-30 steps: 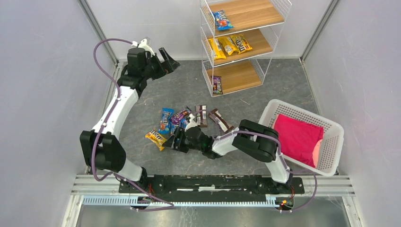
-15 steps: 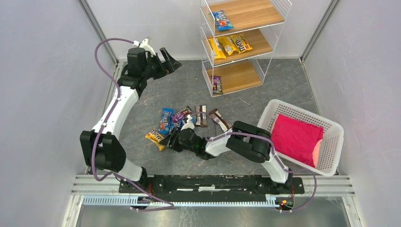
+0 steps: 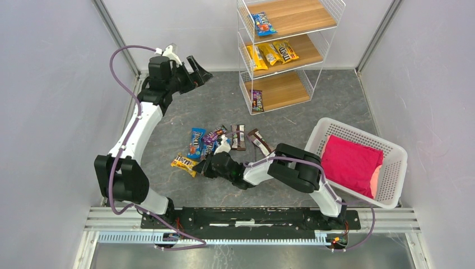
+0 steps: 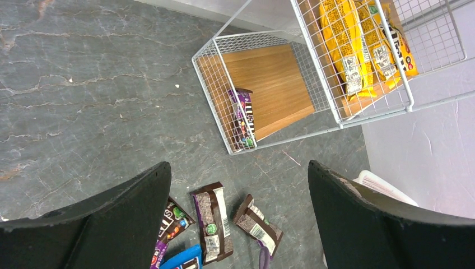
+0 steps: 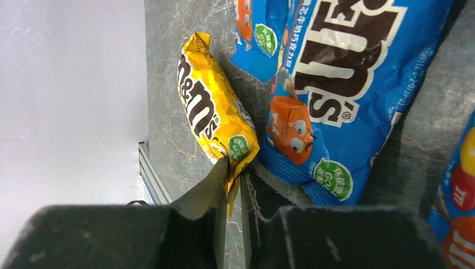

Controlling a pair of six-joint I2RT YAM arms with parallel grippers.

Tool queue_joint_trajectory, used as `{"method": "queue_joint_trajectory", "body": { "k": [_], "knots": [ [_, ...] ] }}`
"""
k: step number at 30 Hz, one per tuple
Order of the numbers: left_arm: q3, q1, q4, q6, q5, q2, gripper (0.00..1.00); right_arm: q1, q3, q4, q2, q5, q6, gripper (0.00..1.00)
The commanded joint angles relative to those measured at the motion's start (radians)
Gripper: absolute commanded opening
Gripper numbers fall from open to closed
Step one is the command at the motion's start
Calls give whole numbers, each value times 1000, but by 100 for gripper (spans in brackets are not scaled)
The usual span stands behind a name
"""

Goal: Place and organize the candy bags onto the shelf

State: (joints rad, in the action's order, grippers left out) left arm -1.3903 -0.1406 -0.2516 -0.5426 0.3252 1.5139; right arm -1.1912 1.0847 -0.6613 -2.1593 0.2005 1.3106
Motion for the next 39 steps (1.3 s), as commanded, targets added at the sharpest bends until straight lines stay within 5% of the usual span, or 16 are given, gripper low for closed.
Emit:
{"method": "queue_joint_trajectory", "body": {
  "k": [1,19,23,32,39],
  "knots": [
    [-16,4,48,-27,14,-31,97,-1,-6,-53,39,-13,-44,18],
    [-11,22,46,-15,-6,-33,97,-2,-333,19,458,-92,-364,13],
    [-14,22,45,-22,11,-21,97,13,-408,107,609,-66,-483,1],
    [-11,19,45,-18,-1,-19,97,242,-549,323,952,-81,-564,0],
    [-11,11,46,-18,4,-13,97,400,-437,767,1216,277,-700,0]
  ]
}}
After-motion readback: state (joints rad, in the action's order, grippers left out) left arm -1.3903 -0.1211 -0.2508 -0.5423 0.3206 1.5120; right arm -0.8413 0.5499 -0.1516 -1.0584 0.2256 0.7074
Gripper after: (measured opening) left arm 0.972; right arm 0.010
